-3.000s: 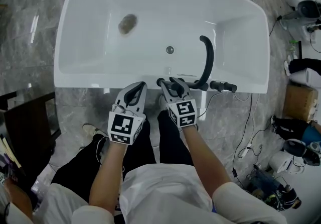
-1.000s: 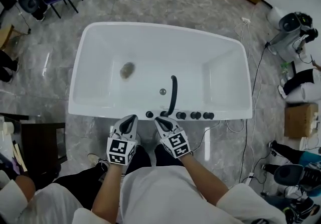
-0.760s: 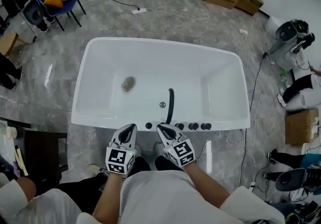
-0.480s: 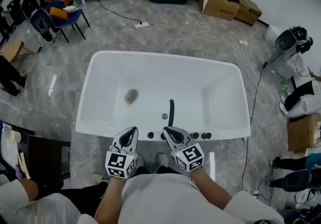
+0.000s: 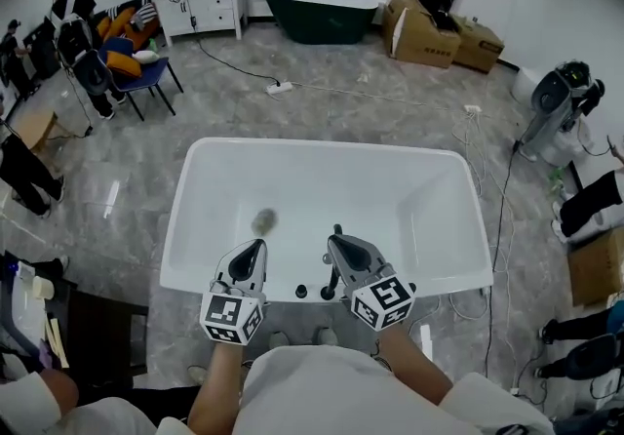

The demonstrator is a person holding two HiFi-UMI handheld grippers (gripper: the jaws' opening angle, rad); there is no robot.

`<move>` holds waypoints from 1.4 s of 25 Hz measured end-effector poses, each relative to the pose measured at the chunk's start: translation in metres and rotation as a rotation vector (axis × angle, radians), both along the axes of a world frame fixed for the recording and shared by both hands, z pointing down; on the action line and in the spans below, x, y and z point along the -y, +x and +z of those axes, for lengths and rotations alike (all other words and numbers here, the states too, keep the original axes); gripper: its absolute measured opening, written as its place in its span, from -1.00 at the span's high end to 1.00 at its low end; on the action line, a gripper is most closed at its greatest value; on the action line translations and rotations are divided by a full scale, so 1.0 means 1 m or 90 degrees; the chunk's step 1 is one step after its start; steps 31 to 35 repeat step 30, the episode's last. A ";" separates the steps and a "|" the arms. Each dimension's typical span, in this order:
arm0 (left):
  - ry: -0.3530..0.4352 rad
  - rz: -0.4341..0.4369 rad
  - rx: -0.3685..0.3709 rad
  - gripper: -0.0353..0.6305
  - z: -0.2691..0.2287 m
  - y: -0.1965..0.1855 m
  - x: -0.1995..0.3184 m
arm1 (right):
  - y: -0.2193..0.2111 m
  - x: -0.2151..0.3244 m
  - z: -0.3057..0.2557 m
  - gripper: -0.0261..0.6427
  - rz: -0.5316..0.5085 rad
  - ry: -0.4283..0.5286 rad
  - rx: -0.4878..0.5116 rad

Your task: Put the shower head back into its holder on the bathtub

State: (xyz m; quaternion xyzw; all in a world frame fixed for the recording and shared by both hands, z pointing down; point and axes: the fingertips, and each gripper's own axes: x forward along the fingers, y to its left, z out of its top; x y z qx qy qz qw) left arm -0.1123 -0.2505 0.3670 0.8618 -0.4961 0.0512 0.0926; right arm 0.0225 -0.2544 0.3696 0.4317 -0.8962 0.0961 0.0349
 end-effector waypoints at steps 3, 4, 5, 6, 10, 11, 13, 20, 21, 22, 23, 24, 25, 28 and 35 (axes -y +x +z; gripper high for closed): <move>0.018 -0.001 -0.010 0.87 -0.019 0.000 0.008 | 0.003 0.008 -0.020 0.87 0.005 0.013 0.014; 0.023 -0.001 -0.011 0.87 -0.023 0.001 0.009 | 0.005 0.009 -0.025 0.87 0.007 0.018 0.016; 0.027 0.001 -0.010 0.87 -0.026 0.002 0.010 | 0.006 0.009 -0.028 0.87 0.010 0.022 0.018; 0.032 0.003 -0.009 0.87 -0.029 0.002 0.010 | 0.006 0.009 -0.030 0.87 0.013 0.026 0.019; 0.042 0.005 -0.009 0.87 -0.035 -0.002 0.013 | 0.006 0.011 -0.032 0.87 0.016 0.029 0.022; 0.042 0.005 -0.009 0.87 -0.036 -0.002 0.014 | 0.007 0.011 -0.032 0.87 0.017 0.028 0.022; 0.041 0.006 -0.009 0.87 -0.036 -0.001 0.014 | 0.008 0.010 -0.031 0.87 0.019 0.026 0.023; 0.038 0.010 -0.011 0.87 -0.033 0.000 0.013 | 0.009 0.013 -0.035 0.87 0.018 0.031 0.022; 0.038 0.011 -0.012 0.87 -0.033 0.001 0.013 | 0.009 0.013 -0.034 0.87 0.017 0.030 0.021; 0.037 0.012 -0.012 0.87 -0.032 0.001 0.013 | 0.009 0.013 -0.033 0.87 0.016 0.029 0.020; 0.036 0.013 -0.013 0.87 -0.032 0.001 0.012 | 0.008 0.012 -0.032 0.87 0.016 0.028 0.019; 0.035 0.014 -0.013 0.87 -0.031 0.000 0.012 | 0.007 0.011 -0.031 0.87 0.016 0.027 0.017; 0.035 0.014 -0.014 0.87 -0.030 -0.002 0.012 | 0.006 0.011 -0.031 0.87 0.016 0.026 0.016; 0.033 0.016 -0.014 0.87 -0.027 -0.004 0.013 | 0.003 0.012 -0.028 0.87 0.016 0.024 0.015; 0.033 0.016 -0.014 0.87 -0.026 -0.005 0.014 | 0.002 0.015 -0.027 0.87 0.015 0.023 0.018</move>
